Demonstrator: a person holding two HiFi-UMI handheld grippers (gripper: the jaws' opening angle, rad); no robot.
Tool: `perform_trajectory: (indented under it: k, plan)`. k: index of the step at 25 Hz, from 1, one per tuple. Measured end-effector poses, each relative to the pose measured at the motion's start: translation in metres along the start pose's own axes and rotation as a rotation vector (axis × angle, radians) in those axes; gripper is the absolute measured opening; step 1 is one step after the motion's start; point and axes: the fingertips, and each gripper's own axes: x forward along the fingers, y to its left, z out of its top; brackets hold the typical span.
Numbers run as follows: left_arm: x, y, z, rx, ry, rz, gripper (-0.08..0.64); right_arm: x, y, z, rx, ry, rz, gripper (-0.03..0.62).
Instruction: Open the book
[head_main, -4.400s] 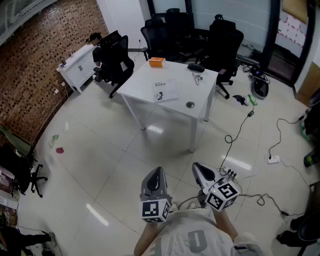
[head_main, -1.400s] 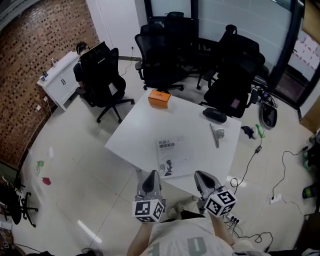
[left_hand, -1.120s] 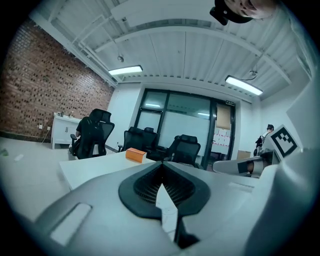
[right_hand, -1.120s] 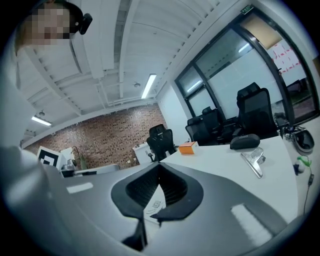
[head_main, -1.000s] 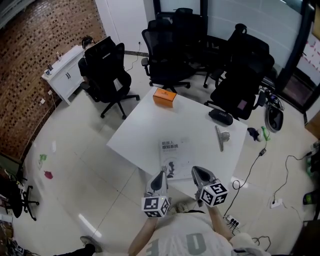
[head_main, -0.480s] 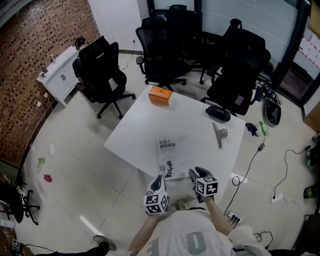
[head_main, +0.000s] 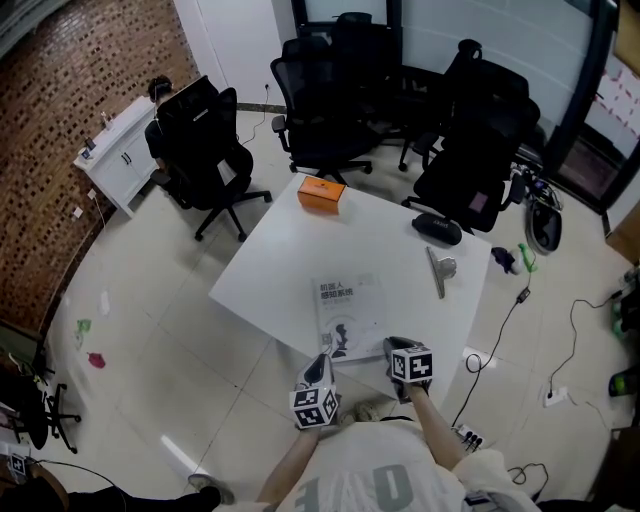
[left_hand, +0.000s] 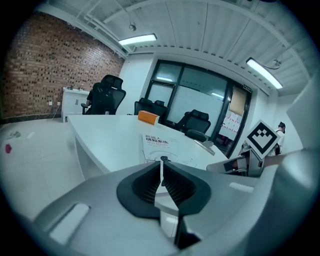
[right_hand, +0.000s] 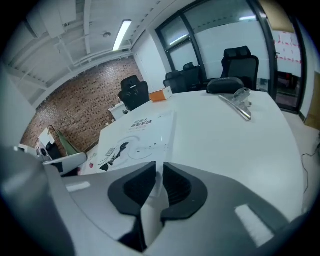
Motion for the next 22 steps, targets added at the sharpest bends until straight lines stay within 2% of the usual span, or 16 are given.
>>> perform_trajectory:
  k: [1, 4, 7, 10, 15, 19, 22]
  plan:
    - [0.000, 0.000, 0.001, 0.000, -0.004, -0.001, 0.029, 0.000, -0.002, 0.000, -0.001, -0.002, -0.010, 0.044]
    - [-0.002, -0.003, 0.005, 0.003, -0.012, -0.007, 0.028, -0.007, -0.001, 0.005, 0.021, -0.035, -0.010, 0.029]
    - [-0.003, -0.007, 0.007, 0.006, -0.015, -0.019, 0.026, -0.018, 0.005, 0.017, 0.049, -0.085, 0.019, 0.016]
    - [-0.003, -0.011, 0.012, 0.023, -0.028, -0.030, 0.025, -0.029, 0.019, 0.029, 0.030, -0.130, 0.045, 0.008]
    - [0.000, -0.048, 0.027, 0.144, -0.072, -0.129, 0.030, -0.048, 0.054, 0.054, -0.013, -0.211, 0.124, 0.006]
    - [0.005, -0.085, 0.025, 0.282, -0.075, -0.238, 0.089, -0.055, 0.089, 0.072, -0.067, -0.248, 0.204, 0.006]
    - [0.004, -0.099, 0.021, 0.335, -0.061, -0.279, 0.114, -0.055, 0.105, 0.080, -0.089, -0.254, 0.245, 0.006]
